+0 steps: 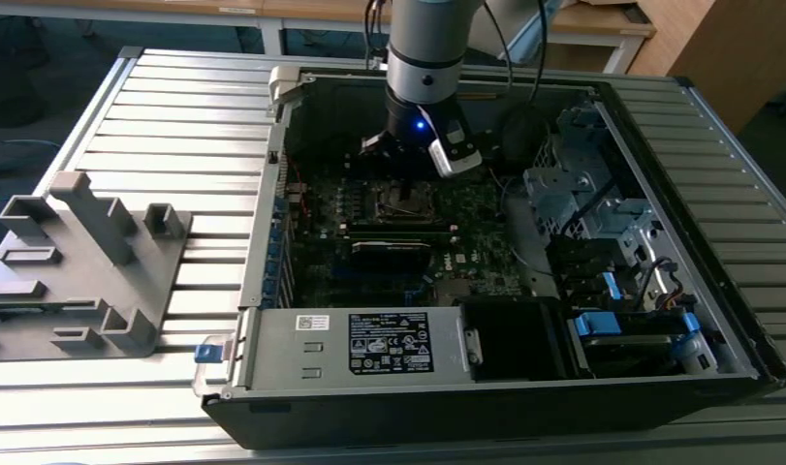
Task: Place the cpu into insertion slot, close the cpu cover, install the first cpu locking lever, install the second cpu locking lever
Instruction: 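Close the cpu cover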
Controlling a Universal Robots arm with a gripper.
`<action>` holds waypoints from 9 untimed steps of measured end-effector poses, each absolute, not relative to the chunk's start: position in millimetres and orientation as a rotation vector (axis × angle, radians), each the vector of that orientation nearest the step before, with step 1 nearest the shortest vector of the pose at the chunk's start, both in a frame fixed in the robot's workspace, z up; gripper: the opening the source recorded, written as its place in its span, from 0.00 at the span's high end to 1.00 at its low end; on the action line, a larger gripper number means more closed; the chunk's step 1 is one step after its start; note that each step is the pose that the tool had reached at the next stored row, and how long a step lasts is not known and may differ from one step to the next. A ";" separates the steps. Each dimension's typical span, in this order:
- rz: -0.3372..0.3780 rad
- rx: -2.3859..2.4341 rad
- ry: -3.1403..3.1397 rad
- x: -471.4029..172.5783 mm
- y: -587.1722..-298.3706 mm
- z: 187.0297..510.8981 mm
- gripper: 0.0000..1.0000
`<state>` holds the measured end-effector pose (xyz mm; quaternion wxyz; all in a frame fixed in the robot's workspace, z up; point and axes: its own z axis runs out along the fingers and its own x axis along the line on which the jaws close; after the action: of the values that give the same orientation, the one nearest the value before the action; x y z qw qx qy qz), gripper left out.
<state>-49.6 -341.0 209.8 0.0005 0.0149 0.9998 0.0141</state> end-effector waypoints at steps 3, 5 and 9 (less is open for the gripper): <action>0.044 0.047 3.140 -48.6 -341.0 209.8 0.90; 0.044 0.047 3.140 -48.5 -340.9 210.3 0.90; 0.044 0.047 3.140 -48.5 -340.9 213.0 0.90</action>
<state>-48.5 -340.9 213.0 0.0005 0.0149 0.9998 0.0142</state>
